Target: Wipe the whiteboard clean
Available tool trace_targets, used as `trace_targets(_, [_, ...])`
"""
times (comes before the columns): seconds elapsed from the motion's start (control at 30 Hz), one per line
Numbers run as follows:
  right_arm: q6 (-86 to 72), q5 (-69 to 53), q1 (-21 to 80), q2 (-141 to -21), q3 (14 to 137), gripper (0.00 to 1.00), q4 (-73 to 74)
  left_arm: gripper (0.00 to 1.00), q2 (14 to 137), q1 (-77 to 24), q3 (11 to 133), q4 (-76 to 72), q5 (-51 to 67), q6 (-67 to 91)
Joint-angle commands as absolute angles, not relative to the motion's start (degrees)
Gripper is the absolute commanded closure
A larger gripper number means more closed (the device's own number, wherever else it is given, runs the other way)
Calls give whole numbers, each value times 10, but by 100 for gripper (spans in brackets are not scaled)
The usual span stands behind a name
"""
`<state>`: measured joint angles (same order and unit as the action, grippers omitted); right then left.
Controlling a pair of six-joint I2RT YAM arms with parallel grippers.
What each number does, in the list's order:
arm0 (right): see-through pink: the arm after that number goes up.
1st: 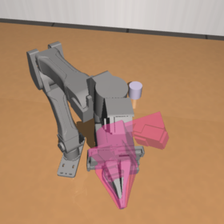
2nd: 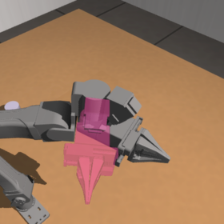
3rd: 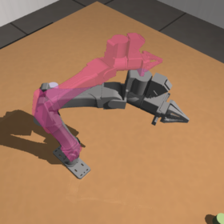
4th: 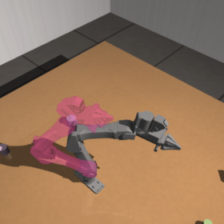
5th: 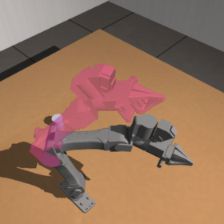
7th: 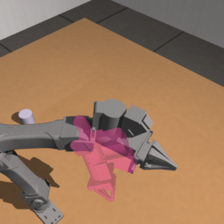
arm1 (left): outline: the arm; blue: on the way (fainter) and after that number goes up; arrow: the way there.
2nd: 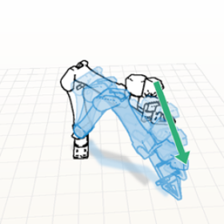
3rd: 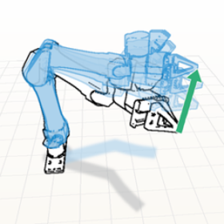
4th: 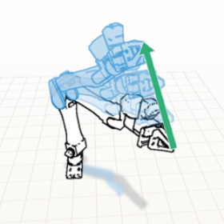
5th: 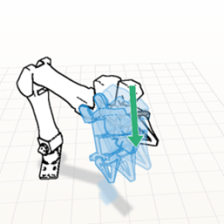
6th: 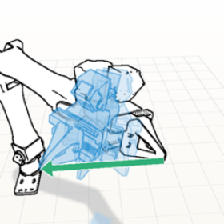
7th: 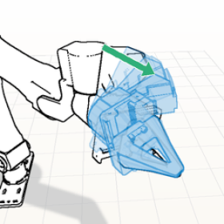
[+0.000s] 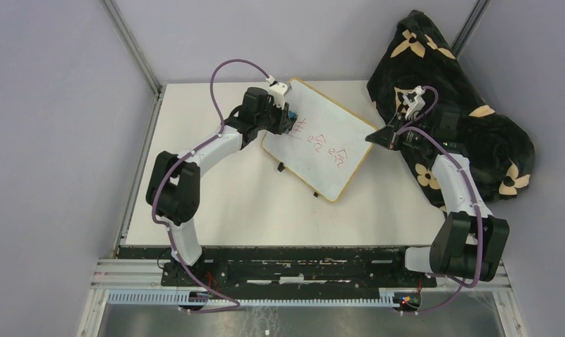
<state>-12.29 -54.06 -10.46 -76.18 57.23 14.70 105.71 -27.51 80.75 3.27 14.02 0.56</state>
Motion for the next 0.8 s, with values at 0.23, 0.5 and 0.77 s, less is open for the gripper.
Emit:
trace_targets(0.23, [-66, -533, -144, -800, 671, 99, 158, 97, 1035, -280, 823, 23, 155, -21])
trace_targets(0.5, [-61, -579, -176, -833, 670, 99, 136, 97, 1035, -280, 831, 39, 171, -13])
trace_targets(0.77, [-79, -608, -194, -854, 667, 99, 89, 97, 1035, -285, 841, 53, 178, -10])
